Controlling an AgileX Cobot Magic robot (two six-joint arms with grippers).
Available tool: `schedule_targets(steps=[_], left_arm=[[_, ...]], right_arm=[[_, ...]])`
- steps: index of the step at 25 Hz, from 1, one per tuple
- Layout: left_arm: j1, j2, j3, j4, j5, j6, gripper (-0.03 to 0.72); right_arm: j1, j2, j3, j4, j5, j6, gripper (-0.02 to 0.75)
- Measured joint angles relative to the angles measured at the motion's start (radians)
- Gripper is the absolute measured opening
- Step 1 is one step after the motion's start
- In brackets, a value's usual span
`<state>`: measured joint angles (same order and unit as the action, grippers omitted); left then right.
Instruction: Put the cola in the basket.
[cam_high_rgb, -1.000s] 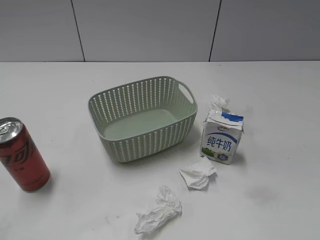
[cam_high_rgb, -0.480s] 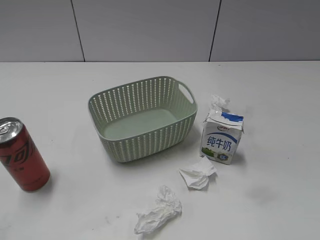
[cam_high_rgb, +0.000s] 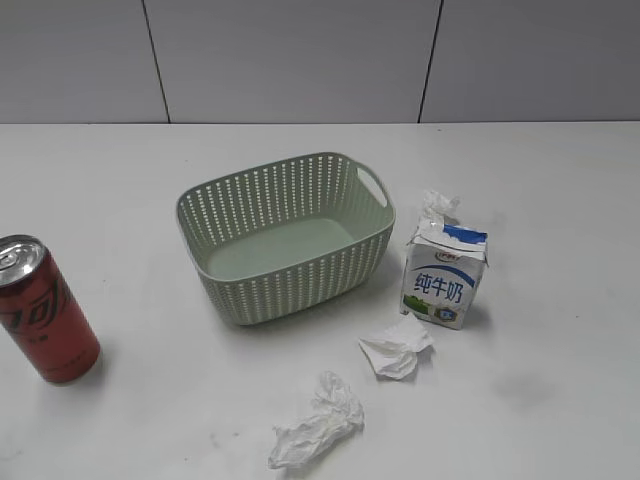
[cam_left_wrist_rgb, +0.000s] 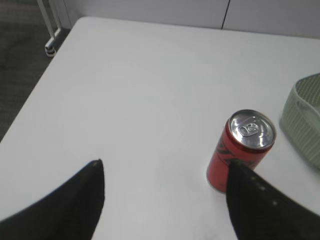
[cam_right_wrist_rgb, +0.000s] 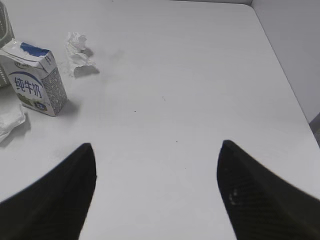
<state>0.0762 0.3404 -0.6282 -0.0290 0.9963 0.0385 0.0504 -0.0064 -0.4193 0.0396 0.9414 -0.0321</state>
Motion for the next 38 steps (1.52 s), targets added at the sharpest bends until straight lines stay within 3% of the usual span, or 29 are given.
schedule_targets(steps=[5,15,23,31,38], left_arm=[[-0.018,0.247,-0.083,-0.003,-0.010,0.000,0.578],[-0.202,0.637,-0.244,0.029,0.039,0.006,0.580],[-0.251,0.933,-0.405,-0.056,0.078,0.043,0.596],[-0.318,1.117,-0.424,-0.098,0.137,0.046,0.596],[-0.324,1.164,-0.424,-0.069,0.123,0.046,0.596]], right_arm=[[0.000,0.000,0.000,0.000,0.000,0.000,0.572],[0.000,0.000,0.000,0.000,0.000,0.000,0.572],[0.000,0.000,0.000,0.000,0.000,0.000,0.572],[0.000,0.000,0.000,0.000,0.000,0.000,0.572],[0.000,0.000,0.000,0.000,0.000,0.000,0.572]])
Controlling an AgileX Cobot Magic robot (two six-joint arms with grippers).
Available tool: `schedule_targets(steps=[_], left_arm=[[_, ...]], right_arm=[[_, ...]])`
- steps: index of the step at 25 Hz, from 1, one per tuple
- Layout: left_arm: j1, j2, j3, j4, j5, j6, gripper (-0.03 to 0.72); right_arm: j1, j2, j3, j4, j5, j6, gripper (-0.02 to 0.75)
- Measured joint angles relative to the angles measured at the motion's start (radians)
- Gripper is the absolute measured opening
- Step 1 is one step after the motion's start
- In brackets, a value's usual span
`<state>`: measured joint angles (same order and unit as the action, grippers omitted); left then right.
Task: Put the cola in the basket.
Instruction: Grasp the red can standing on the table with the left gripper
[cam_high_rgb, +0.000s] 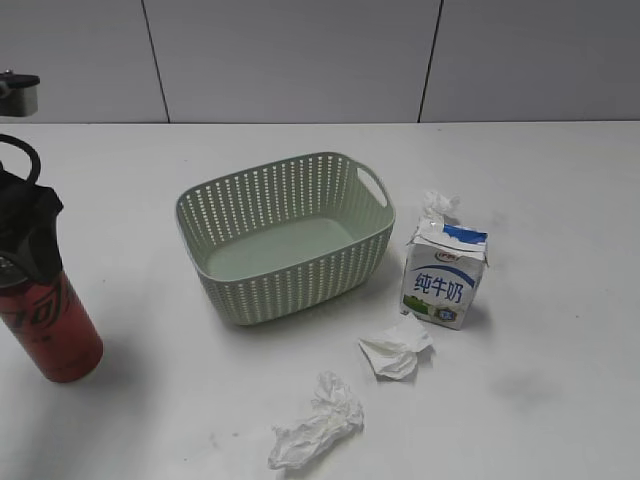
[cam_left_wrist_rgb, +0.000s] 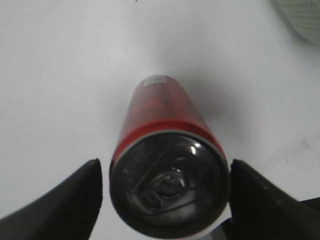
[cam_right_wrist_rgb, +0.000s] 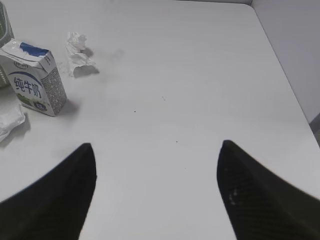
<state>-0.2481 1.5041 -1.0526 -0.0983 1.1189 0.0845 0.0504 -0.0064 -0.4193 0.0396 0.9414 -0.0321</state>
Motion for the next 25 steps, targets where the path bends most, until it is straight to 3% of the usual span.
schedule_targets(steps=[20,25], left_arm=[[0.000,0.072,-0.006,0.007,-0.032,0.000,0.591],[0.000,0.075,-0.006,0.001,-0.031,0.000,0.530]], right_arm=[[0.000,0.000,0.000,0.000,0.000,0.000,0.572],[0.000,0.000,0.000,0.000,0.000,0.000,0.572]])
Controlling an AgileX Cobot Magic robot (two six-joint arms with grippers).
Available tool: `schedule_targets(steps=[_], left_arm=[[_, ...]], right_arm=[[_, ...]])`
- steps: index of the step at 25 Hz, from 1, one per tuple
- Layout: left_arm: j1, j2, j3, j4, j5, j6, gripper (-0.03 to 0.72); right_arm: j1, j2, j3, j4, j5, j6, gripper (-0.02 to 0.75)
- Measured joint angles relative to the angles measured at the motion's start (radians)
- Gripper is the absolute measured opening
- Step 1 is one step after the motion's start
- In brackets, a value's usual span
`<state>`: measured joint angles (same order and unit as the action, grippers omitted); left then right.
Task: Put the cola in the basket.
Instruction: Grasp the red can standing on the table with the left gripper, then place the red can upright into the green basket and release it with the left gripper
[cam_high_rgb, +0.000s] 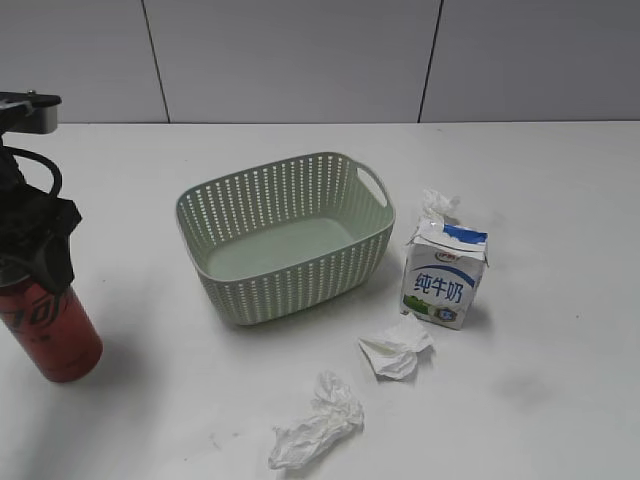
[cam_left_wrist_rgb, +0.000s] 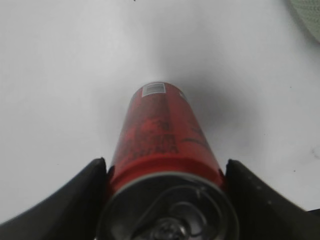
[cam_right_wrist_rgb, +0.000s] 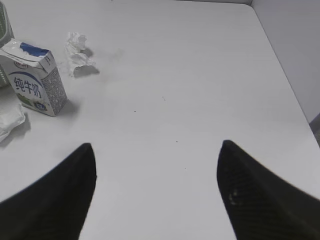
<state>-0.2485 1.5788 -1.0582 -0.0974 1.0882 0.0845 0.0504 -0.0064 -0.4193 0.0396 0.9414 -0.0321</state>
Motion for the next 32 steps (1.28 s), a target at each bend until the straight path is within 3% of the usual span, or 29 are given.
schedule_targets(steps=[8,16,22,32], left_arm=[[0.000,0.006,-0.056,0.031,0.061,0.000,0.530],[0.000,0.004,-0.382,0.088,0.131,0.005,0.530],[-0.008,0.064,-0.608,0.003,0.143,0.045,0.530],[-0.219,0.298,-0.869,-0.008,0.150,0.053,0.530]], right_arm=[[0.000,0.000,0.000,0.000,0.000,0.000,0.572],[0.000,0.000,0.000,0.000,0.000,0.000,0.572],[0.000,0.000,0.000,0.000,0.000,0.000,0.572],[0.000,0.000,0.000,0.000,0.000,0.000,0.572]])
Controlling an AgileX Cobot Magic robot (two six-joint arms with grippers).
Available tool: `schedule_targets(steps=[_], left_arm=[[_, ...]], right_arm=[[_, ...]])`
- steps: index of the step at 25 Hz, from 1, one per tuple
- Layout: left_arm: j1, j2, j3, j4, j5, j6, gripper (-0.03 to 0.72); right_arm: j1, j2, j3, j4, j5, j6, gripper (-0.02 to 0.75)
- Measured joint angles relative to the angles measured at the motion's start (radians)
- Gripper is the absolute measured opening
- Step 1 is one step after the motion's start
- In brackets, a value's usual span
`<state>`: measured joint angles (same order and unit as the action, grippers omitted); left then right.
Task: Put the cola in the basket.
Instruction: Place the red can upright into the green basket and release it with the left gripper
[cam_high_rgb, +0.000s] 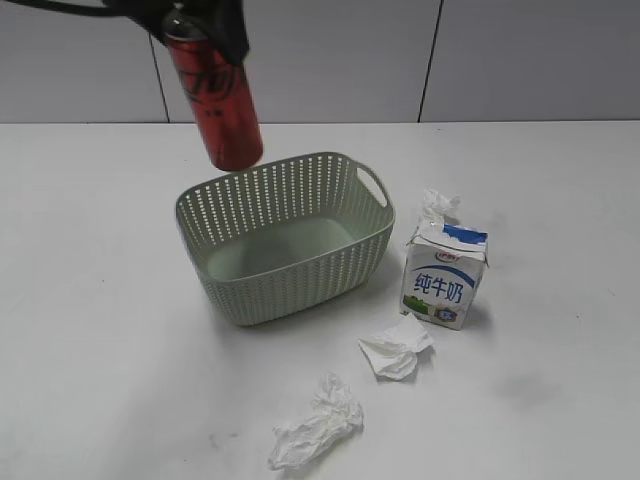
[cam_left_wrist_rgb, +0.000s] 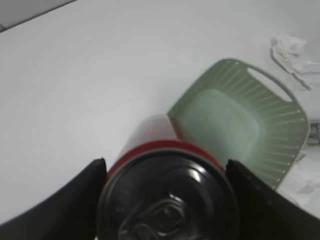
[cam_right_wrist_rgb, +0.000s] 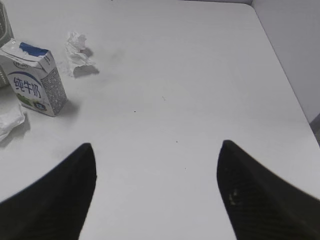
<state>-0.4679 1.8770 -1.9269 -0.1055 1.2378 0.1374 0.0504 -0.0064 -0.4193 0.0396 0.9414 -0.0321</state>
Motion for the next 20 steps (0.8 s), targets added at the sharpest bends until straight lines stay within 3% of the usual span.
schedule_targets(steps=[7,20], left_arm=[[-0.108,0.188,-0.039,0.030,-0.003,0.001,0.530],[-0.111,0.299,-0.043,0.020,-0.008,0.001,0.530]], right_arm=[[0.000,0.000,0.000,0.000,0.000,0.000,0.572],[0.000,0.000,0.000,0.000,0.000,0.000,0.572]])
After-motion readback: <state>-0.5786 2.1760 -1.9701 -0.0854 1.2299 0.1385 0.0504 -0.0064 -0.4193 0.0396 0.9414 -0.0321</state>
